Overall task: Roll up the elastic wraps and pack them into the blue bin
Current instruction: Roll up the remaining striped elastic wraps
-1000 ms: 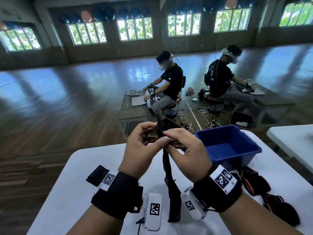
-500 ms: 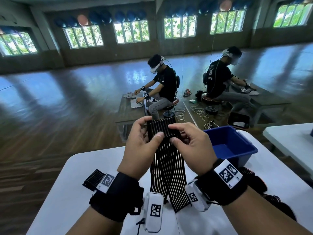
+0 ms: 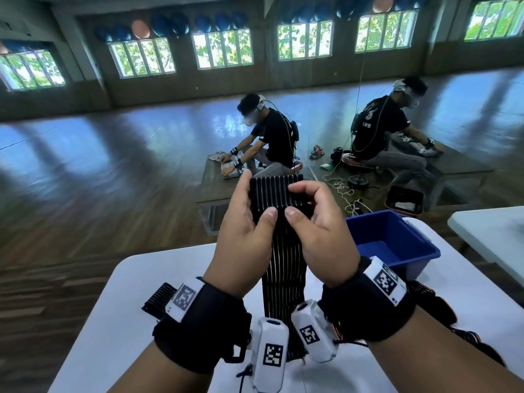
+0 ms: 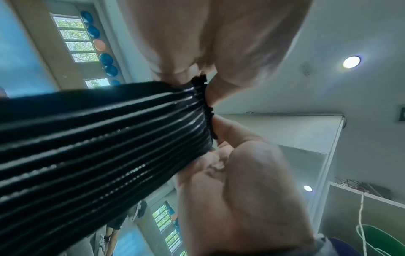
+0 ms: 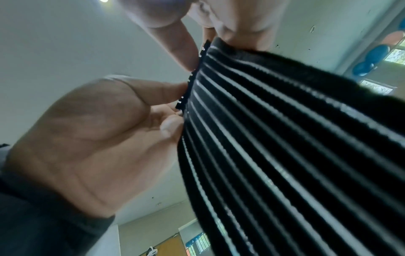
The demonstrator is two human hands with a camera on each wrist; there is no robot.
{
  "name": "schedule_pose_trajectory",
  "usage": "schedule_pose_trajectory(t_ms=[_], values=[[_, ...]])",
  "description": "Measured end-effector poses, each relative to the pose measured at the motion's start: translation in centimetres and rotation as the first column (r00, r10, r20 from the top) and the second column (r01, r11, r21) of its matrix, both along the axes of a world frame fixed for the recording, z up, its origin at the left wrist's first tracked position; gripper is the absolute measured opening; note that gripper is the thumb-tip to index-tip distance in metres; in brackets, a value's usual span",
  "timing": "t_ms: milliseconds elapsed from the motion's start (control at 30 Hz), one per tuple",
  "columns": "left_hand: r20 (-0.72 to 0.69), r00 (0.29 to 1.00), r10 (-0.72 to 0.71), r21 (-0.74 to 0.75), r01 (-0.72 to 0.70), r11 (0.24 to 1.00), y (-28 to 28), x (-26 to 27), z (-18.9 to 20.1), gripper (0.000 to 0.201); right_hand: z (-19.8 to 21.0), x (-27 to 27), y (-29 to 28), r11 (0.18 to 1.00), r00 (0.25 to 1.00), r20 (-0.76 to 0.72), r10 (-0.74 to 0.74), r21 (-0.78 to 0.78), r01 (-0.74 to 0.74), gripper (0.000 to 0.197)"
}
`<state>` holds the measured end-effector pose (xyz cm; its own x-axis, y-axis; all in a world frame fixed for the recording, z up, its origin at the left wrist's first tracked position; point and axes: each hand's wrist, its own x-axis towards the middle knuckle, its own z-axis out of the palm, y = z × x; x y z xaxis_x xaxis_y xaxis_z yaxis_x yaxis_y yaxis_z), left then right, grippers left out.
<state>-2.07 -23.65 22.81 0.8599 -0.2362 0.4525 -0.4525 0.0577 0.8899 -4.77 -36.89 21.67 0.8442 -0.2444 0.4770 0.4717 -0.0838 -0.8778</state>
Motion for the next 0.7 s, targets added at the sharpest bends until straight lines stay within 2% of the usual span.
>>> schedule_pose_trajectory(t_ms=[100,200,300,367,433,500,567,700], values=[[0.026,1.0,-0.001,0.051,-0.001,0.999,0.8,-0.4,0.7,0.062,0.4,-0.4,-0.6,0.997,0.998,-0.031,0.061,0.038,-0.059,0.027],[0.071,0.996,0.051,0.135,-0.06,0.989,2.0,-0.1,0.6,0.056,0.3,-0.4,-1.4,0.995,0.991,-0.087,0.103,-0.006,-0.104,0.024],[-0.023,0.993,0.114,0.169,-0.109,0.98,2.9,1.9,-1.2,0.058,-0.6,1.1,-2.0,0.987,0.971,-0.213,0.108,-0.094,-0.13,0.022],[-0.1,0.985,0.144,0.169,-0.125,0.978,3.0,3.6,-2.9,0.053,-1.7,2.8,-2.0,0.979,0.958,-0.283,0.057,-0.171,-0.109,0.021],[-0.107,0.973,0.203,0.246,-0.172,0.954,2.8,5.6,-4.5,0.043,-2.9,4.8,-2.0,0.957,0.946,-0.322,-0.029,-0.281,-0.066,0.023],[-0.072,0.963,0.26,0.364,-0.217,0.906,2.3,7.8,-5.3,0.037,-3.6,7.1,-2.0,0.911,0.938,-0.33,-0.106,-0.41,-0.041,0.023],[-0.044,0.96,0.276,0.411,-0.235,0.881,1.7,9.8,-5.2,0.035,-3.4,9.0,-2.1,0.851,0.93,-0.323,-0.174,-0.524,-0.022,0.021],[0.112,0.939,0.324,0.415,-0.341,0.843,1.1,12.8,-2.4,0.034,-0.5,11.8,-2.3,0.808,0.948,-0.212,-0.236,-0.585,0.07,0.017]])
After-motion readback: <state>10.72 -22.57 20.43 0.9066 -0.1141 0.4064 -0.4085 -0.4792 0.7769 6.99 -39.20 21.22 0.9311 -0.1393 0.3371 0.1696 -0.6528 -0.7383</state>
